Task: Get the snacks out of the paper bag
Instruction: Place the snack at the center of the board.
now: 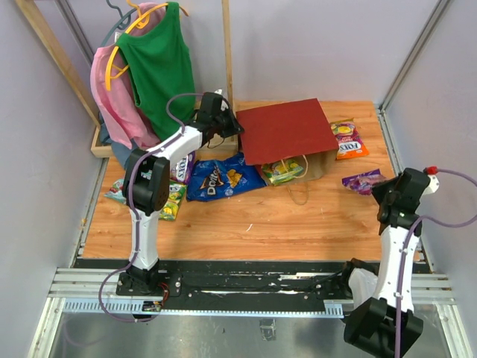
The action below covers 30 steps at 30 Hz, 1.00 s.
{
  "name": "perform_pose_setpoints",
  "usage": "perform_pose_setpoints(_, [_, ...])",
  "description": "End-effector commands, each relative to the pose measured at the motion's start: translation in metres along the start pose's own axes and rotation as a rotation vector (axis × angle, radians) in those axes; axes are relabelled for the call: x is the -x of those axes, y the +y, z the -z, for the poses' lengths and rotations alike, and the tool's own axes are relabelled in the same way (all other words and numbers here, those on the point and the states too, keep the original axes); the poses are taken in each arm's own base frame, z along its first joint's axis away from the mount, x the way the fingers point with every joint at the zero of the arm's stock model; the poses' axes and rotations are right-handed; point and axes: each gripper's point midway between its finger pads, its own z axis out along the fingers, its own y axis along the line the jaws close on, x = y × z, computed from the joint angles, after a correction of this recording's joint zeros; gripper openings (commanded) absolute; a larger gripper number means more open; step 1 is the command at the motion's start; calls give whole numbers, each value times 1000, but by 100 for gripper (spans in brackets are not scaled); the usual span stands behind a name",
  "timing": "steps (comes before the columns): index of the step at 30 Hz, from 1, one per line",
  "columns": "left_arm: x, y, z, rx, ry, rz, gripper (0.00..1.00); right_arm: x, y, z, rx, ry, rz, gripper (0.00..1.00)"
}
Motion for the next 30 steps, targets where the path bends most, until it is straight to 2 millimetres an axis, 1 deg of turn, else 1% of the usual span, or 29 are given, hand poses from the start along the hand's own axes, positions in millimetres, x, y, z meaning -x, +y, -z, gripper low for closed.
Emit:
perform_pose_setpoints(1, [21, 10, -1, 4, -46, -21, 1, -28, -39, -22, -94, 23, -159, 1])
perform_pose_setpoints(3, [21, 13, -3, 6, -40, -20, 1, -49, -60, -34, -124, 67, -234, 1])
perform_pose_setpoints(5, [23, 15, -3, 8, -38, -20, 0, -69, -78, -39, -156, 125, -289, 1])
perform_pose_setpoints(7, [25, 16, -1, 11, -42, -20, 0, -75, -88, -39, -182, 143, -311, 1])
perform_pose_setpoints(9, [26, 18, 0, 14, -46, -20, 1, -72, -95, -39, -206, 129, -303, 1])
perform_pose_setpoints(13, [24, 18, -1, 13, -41, -19, 0, -62, -97, -43, -214, 90, -294, 1])
perform_pose_setpoints(23, [23, 20, -1, 14, -34, -21, 0, -43, -104, -59, -239, -43, -435, 1])
perform_pose_setpoints(26, [22, 19, -1, 10, -32, -20, 0, -41, -103, -63, -236, -55, -472, 1])
perform_pose_setpoints(30, [21, 17, -1, 0, -28, -18, 1, -42, -102, -72, -242, -55, -495, 1])
